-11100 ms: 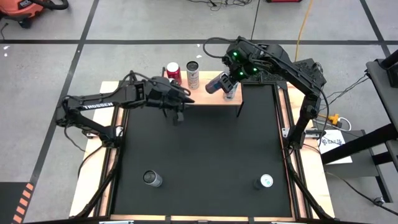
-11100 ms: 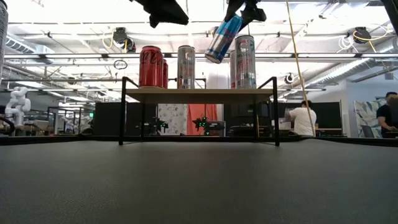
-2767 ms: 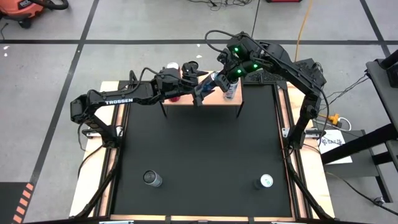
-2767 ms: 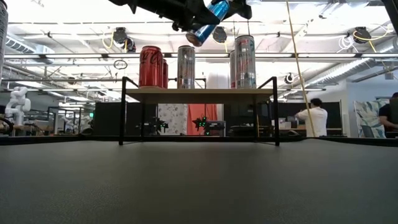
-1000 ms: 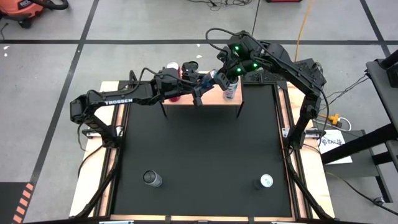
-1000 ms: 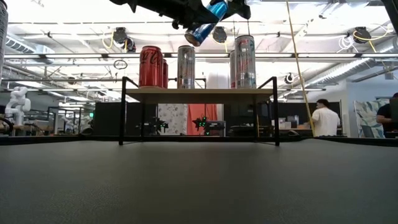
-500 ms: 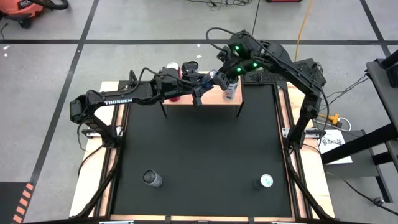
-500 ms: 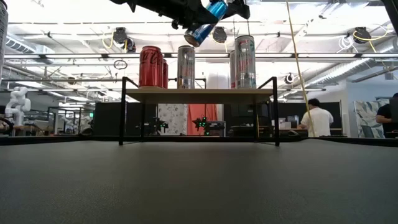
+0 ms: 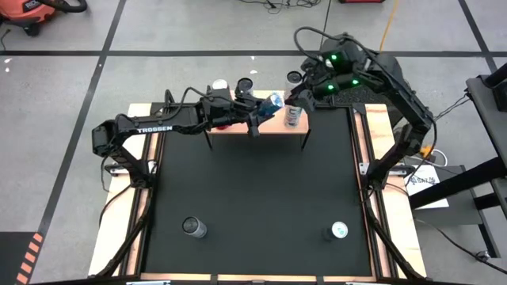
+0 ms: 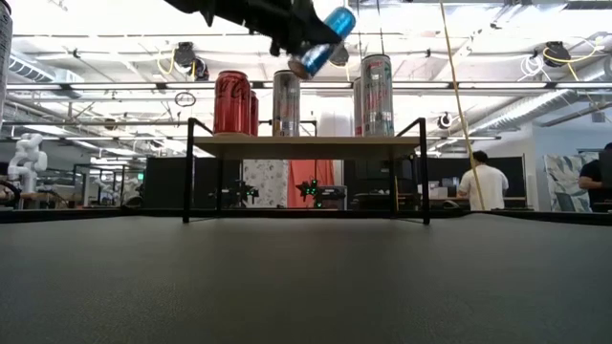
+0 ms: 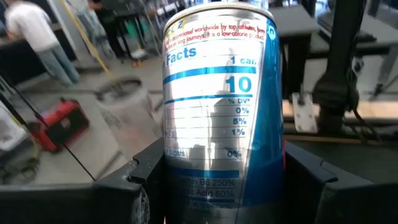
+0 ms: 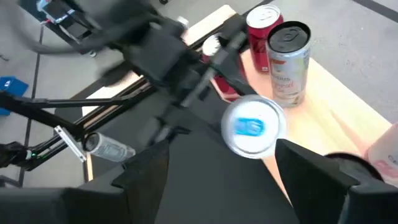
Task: Place canned beverage on shelf
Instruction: Put the top blue soda can on the shelf
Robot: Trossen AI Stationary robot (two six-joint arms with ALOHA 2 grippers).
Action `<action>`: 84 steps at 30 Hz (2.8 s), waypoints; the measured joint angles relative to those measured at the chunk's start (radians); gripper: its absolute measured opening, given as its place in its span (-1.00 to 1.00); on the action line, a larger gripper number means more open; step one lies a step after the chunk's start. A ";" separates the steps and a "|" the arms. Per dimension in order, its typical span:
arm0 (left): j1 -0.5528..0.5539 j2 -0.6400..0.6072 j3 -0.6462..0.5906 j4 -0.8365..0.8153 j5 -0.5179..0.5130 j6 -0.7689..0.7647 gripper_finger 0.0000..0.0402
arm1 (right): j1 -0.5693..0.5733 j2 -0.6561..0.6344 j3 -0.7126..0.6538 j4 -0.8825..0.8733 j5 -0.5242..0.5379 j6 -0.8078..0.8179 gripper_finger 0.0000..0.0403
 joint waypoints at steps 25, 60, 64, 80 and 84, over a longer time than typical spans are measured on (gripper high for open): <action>-0.005 0.079 -0.104 0.180 0.007 -0.077 0.08 | 0.002 -0.017 -0.001 -0.072 0.005 -0.034 0.36; -0.083 0.175 -0.349 0.887 -0.273 -0.155 0.09 | 0.002 -0.009 -0.002 -0.034 0.005 -0.026 0.36; -0.084 0.209 -0.348 0.898 -0.331 -0.155 0.09 | 0.002 -0.009 -0.002 -0.034 0.004 -0.027 0.36; -0.083 0.337 -0.345 1.057 -0.393 -0.148 0.09 | 0.002 -0.009 -0.002 -0.033 0.004 -0.031 0.36; -0.080 0.344 -0.340 1.073 -0.402 -0.148 0.09 | 0.002 -0.009 -0.002 -0.033 0.004 -0.029 0.36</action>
